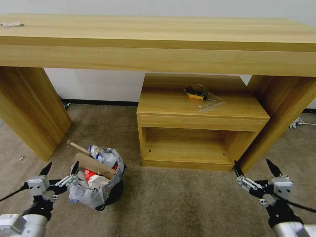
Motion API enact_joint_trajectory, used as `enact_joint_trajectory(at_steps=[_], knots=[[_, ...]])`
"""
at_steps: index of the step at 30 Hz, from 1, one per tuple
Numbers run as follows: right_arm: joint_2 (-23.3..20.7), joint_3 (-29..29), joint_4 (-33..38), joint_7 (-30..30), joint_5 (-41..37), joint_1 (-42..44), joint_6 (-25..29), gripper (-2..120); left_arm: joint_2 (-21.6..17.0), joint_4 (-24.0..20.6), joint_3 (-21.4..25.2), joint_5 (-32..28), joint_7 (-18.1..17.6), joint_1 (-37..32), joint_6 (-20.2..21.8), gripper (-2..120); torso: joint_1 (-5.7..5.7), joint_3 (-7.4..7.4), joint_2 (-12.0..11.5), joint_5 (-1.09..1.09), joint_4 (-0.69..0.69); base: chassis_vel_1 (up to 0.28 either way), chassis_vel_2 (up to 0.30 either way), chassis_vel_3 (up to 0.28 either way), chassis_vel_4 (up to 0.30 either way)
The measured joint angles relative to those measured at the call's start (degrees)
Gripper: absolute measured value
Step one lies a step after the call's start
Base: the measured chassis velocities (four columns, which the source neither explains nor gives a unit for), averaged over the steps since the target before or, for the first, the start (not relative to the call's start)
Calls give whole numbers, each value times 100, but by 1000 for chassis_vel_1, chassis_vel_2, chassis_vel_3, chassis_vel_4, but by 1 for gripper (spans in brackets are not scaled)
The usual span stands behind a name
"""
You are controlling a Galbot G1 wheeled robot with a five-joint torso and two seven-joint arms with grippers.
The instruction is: Pick up the trash bin and place the garbage on the floor into it.
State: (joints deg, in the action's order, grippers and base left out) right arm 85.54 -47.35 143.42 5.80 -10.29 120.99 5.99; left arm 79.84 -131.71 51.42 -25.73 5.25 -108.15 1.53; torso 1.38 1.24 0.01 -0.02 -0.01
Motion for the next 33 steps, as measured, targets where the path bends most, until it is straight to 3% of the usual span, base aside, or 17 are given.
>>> enact_joint_trajectory(at_steps=[7, 9, 12, 20, 33], knots=[[-202, -2, -82, -168, -59, 903, 983, 100, 186, -321, -572, 472, -393, -165, -214, 100, 0, 0, 0, 1, 0, 0, 0, 0, 0], [-256, 30, -92, -231, -120, 998, 1071, 100, 161, -356, -730, 529, -470, -162, -223, 100, 0, 0, 0, 2, 0, 0, 0, 0, 0], [-363, 134, -41, -456, -329, 1104, 1136, 100, -29, -363, -1311, 638, -853, -10, -144, 100, 0, 1, -1, 1, -1, 0, 0, 0, 0], [-432, -26, -9, -584, -421, 878, 979, 100, 109, -413, -1483, 963, -513, 83, 400, 100, 0, 0, -1, 0, 0, 0, 0, 0, 0], [-436, -37, -19, -622, -350, 852, 944, 100, 104, -415, -1449, 970, -480, 78, 431, 100, 1, 0, -1, 0, 0, 0, 0, 0, 0]])
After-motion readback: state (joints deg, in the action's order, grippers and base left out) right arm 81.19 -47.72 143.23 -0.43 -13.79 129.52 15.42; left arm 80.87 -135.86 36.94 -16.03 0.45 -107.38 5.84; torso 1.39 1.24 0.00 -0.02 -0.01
